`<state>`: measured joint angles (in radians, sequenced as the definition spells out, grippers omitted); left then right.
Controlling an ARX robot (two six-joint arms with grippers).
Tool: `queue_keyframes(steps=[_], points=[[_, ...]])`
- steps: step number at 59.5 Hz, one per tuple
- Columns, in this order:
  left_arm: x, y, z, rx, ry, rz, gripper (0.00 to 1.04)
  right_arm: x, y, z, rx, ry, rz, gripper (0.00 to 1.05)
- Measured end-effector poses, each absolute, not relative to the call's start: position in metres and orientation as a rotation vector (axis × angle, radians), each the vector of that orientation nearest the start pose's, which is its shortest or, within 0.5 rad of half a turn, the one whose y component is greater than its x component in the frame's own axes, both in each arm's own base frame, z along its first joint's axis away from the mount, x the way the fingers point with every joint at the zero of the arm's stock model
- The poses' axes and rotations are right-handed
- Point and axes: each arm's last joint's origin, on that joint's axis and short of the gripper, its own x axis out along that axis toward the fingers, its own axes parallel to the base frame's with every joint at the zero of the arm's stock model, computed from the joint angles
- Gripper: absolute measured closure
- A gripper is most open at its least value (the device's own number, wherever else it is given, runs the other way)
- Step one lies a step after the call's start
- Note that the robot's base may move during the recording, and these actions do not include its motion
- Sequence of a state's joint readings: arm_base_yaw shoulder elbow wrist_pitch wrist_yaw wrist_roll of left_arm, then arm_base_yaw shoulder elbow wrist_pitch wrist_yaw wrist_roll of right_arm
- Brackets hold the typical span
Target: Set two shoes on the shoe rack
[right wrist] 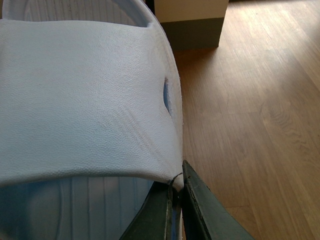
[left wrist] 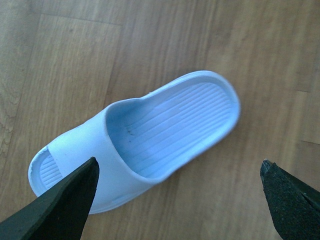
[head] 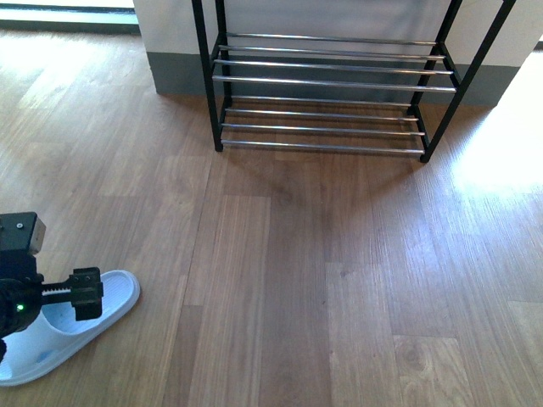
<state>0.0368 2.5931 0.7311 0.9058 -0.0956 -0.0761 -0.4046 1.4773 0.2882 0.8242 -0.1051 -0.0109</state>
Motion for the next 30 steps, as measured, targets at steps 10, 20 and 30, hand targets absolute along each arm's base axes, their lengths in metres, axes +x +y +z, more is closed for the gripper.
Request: queue_keyframes(steps=[10,20,30], points=[[0.293,0.007,-0.131,-0.025,0.995,0.266,0.09,0.215,-0.089,0.127,0.082,0.356,-0.294,1.03],[0.294,0.007,-0.157,-0.036,0.998,0.386,0.09,0.215,-0.089,0.127,0.082,0.356,-0.294,1.03],[0.295,0.006,-0.162,-0.058,0.983,0.431,0.09,0.215,-0.089,0.127,0.082,0.356,-0.294,1.03]])
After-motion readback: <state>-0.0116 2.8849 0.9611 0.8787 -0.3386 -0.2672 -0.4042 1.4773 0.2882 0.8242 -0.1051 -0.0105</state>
